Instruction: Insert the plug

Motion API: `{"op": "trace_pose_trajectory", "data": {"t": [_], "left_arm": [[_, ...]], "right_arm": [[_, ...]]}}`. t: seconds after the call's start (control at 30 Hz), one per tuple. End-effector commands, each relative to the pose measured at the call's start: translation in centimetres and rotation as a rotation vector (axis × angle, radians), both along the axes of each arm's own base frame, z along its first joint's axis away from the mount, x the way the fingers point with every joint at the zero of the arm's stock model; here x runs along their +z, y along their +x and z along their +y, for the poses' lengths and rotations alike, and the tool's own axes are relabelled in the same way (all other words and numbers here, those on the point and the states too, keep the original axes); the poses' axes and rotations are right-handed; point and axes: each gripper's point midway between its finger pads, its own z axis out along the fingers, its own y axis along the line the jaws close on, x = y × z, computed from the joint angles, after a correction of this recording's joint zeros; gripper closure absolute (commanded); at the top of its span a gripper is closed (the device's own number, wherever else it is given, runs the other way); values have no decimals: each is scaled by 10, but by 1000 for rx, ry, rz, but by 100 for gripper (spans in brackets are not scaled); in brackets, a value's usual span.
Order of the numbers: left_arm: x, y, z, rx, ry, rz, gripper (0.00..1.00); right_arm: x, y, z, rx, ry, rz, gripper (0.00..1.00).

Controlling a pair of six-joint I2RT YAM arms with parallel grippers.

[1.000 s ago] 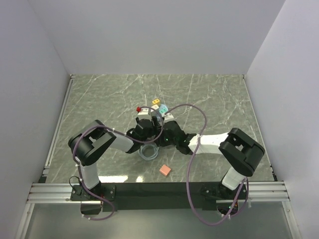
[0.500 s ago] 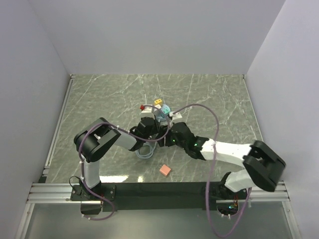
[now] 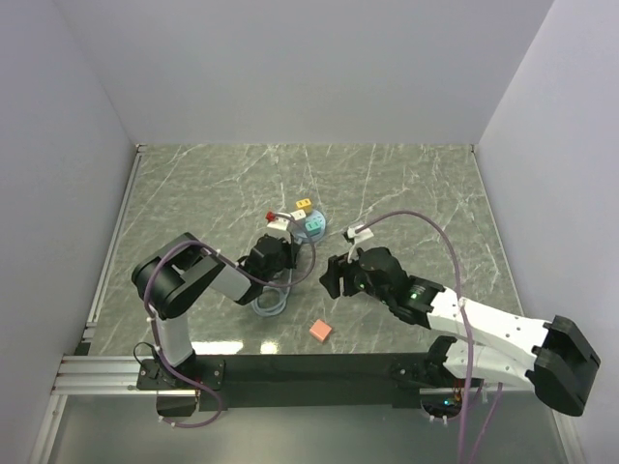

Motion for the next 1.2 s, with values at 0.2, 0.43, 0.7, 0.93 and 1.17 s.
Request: {"op": "trace_pose_trajectory", "data": {"t": [0.2,0.43,0.7,0.93,1.17], "left_arm": [[-29,-55,10,-221,102,78,100],[-25,-58,21,-163,87,97,73],[-6,-63,32,-92,18,91,18],[21,-65,39,-48,-41,65,1],[45,-78,41,-67,-102,43,1]], "right_arm": [[-30,-66,9,266,-24,77,29],[-42,-95,26,368,-56,109,28],[-60,-108,33,378,-123,146,27],[-76,-111,35,370,-185,161,26],[-84,-105,38,334,-253,140,31]]}}
